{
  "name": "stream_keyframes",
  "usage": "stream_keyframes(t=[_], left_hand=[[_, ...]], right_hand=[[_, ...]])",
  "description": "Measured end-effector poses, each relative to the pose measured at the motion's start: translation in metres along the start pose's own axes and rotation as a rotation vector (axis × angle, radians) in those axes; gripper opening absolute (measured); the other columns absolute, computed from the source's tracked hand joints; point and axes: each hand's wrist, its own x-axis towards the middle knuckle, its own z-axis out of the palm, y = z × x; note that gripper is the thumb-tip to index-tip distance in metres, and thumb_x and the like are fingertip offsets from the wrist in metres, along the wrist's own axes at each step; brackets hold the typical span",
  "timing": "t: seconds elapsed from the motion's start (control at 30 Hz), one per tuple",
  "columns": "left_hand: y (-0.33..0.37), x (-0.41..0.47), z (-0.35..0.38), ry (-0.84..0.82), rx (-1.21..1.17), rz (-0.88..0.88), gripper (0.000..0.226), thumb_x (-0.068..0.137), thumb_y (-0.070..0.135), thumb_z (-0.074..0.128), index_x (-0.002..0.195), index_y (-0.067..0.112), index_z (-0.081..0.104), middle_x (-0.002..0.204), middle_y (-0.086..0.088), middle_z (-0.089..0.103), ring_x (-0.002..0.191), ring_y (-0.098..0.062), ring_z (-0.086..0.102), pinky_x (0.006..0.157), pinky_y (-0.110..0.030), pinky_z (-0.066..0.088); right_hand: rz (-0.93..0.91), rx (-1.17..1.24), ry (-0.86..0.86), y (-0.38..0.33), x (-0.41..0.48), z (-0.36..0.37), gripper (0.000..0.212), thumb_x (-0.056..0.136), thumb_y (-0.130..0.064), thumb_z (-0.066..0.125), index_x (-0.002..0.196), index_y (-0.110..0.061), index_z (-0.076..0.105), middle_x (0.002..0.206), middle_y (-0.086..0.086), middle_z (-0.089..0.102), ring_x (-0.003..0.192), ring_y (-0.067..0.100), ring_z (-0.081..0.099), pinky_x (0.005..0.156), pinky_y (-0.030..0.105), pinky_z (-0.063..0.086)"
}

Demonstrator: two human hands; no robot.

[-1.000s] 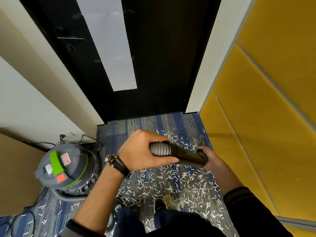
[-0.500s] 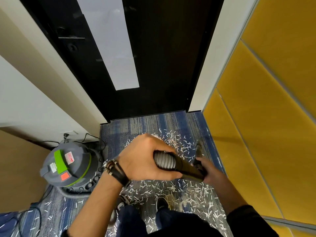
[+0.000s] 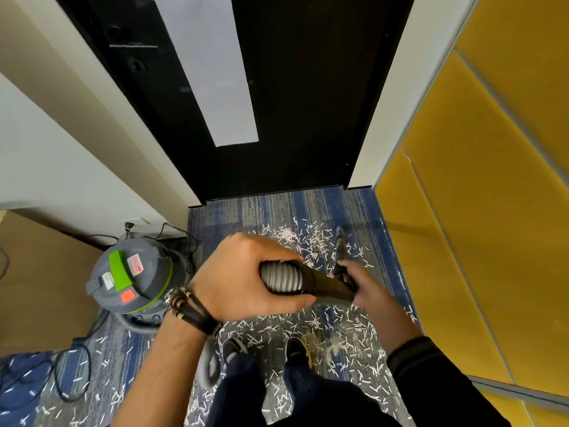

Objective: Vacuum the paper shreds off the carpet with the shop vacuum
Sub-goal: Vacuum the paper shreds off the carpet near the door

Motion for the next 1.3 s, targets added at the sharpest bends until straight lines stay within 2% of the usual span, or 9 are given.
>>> stream_keyframes(t=[0.2,0.33,0.47,0.57,0.63,0.8,1.07,1.17,1.3], left_hand=[[-0.004,-0.010,0.009,-0.116,-0.096,0.005,0.035,0.077,0.056,0.088,0.099,0.030,0.079,0.085,0.016,0.074,0.077,-0.007,0.071,0.068,-0.031,0.057],[-0.004,-0.017,0.018,-0.169,-0.105,-0.028,0.041,0.077,0.064,0.082,0.101,0.031,0.078,0.087,0.018,0.074,0.079,-0.004,0.071,0.071,-0.029,0.058],[-0.004,-0.038,0.017,-0.119,0.034,-0.048,0.043,0.081,0.070,0.066,0.103,0.034,0.075,0.082,0.021,0.071,0.073,0.003,0.066,0.066,-0.014,0.050],[-0.002,-0.060,0.011,-0.021,0.079,-0.053,0.036,0.084,0.066,0.067,0.099,0.034,0.072,0.077,0.022,0.066,0.066,0.004,0.061,0.064,-0.005,0.038],[-0.002,-0.069,0.010,-0.029,0.064,-0.037,0.033,0.084,0.065,0.070,0.097,0.034,0.072,0.076,0.021,0.066,0.066,0.003,0.062,0.063,-0.007,0.041],[-0.006,-0.089,0.001,-0.086,-0.021,-0.020,0.036,0.081,0.063,0.078,0.101,0.033,0.078,0.080,0.019,0.072,0.073,-0.002,0.067,0.068,-0.014,0.050],[-0.003,-0.110,0.021,-0.081,-0.051,-0.024,0.040,0.082,0.066,0.072,0.103,0.032,0.078,0.082,0.019,0.071,0.071,0.001,0.065,0.066,-0.011,0.047],[-0.001,-0.107,0.016,-0.006,-0.049,0.000,0.042,0.083,0.066,0.070,0.106,0.032,0.077,0.083,0.018,0.072,0.072,-0.001,0.067,0.065,-0.010,0.047],[-0.003,-0.100,0.021,-0.074,-0.078,0.004,0.038,0.084,0.060,0.076,0.107,0.029,0.078,0.088,0.016,0.075,0.076,-0.001,0.068,0.067,-0.011,0.050]], right_hand=[[-0.015,0.129,-0.015,0.027,-0.007,-0.021,0.016,0.102,-0.019,0.044,0.093,-0.007,0.044,0.067,0.012,0.049,0.053,0.020,0.052,0.047,0.023,0.049],[-0.023,0.110,0.019,0.036,-0.018,-0.036,0.018,0.101,-0.018,0.044,0.087,-0.007,0.045,0.061,0.010,0.052,0.048,0.018,0.053,0.045,0.023,0.048],[-0.037,-0.034,0.116,0.032,-0.022,-0.023,0.021,0.101,-0.023,0.046,0.087,-0.009,0.046,0.069,0.011,0.049,0.056,0.022,0.053,0.053,0.028,0.051],[-0.038,-0.127,0.112,0.038,-0.025,0.002,0.025,0.103,-0.027,0.045,0.084,-0.010,0.048,0.062,0.011,0.051,0.058,0.024,0.052,0.061,0.032,0.047],[-0.069,-0.157,0.091,0.048,-0.029,0.016,0.025,0.104,-0.023,0.043,0.084,-0.010,0.048,0.061,0.011,0.053,0.056,0.023,0.052,0.056,0.029,0.045],[-0.040,-0.179,0.148,0.083,-0.037,0.015,0.021,0.103,-0.028,0.042,0.094,-0.009,0.048,0.076,0.013,0.052,0.065,0.023,0.053,0.061,0.031,0.046],[-0.064,-0.251,0.197,0.093,-0.044,-0.014,0.028,0.103,-0.023,0.041,0.079,-0.008,0.048,0.069,0.013,0.050,0.060,0.025,0.051,0.061,0.034,0.045],[-0.080,-0.281,0.217,0.079,-0.049,-0.010,0.023,0.100,-0.027,0.048,0.087,-0.009,0.049,0.077,0.017,0.054,0.066,0.029,0.057,0.057,0.037,0.054],[-0.072,-0.282,0.235,0.083,-0.046,-0.016,0.023,0.098,-0.031,0.053,0.096,-0.007,0.052,0.081,0.017,0.059,0.069,0.029,0.060,0.057,0.036,0.053]])
